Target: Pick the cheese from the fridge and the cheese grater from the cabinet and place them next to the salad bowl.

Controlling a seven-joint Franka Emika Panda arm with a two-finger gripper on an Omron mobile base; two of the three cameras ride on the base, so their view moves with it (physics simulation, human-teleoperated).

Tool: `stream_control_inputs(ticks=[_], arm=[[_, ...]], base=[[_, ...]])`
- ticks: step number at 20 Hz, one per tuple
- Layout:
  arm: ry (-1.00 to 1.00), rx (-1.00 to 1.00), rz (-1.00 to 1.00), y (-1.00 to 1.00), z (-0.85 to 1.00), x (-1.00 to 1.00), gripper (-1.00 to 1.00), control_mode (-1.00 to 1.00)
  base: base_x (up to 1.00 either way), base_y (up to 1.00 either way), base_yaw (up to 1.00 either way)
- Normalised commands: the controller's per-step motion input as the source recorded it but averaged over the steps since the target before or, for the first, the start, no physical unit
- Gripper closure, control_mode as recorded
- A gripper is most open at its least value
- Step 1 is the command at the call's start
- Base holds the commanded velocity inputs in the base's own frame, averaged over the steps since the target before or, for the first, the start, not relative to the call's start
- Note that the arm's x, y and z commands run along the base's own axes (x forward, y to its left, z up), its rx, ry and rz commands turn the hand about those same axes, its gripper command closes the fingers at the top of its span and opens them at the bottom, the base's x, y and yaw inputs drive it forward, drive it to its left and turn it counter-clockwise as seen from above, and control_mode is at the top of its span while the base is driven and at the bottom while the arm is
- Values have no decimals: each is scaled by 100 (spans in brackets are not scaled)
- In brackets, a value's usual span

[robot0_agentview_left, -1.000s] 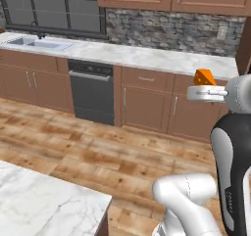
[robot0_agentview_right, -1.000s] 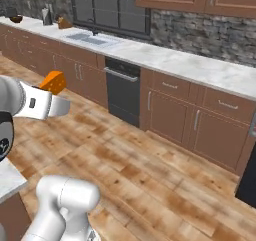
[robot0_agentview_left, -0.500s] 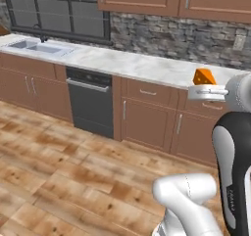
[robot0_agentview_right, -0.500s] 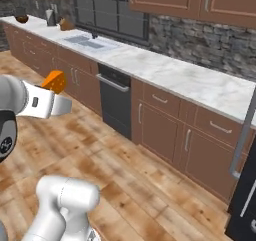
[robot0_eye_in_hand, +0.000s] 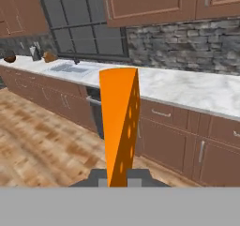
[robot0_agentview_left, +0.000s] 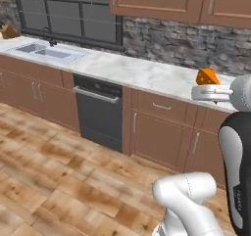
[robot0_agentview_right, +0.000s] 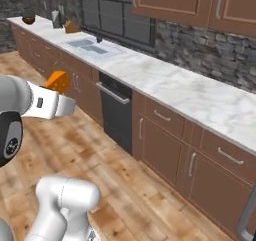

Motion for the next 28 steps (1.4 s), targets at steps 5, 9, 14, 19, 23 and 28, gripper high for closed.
stream_control_inputs(ticks=[5,9,14,19,23,28], arm=[[0,0,0,0,0,0,100,100],[0,0,0,0,0,0,100,100],[0,0,0,0,0,0,100,100],[0,0,0,0,0,0,100,100],[0,0,0,0,0,0,100,100],[0,0,0,0,0,0,100,100]], base=[[96,40,50],[90,60,55],[100,46,50],[100,-5,39],[100,-29,36],[100,-100,21]])
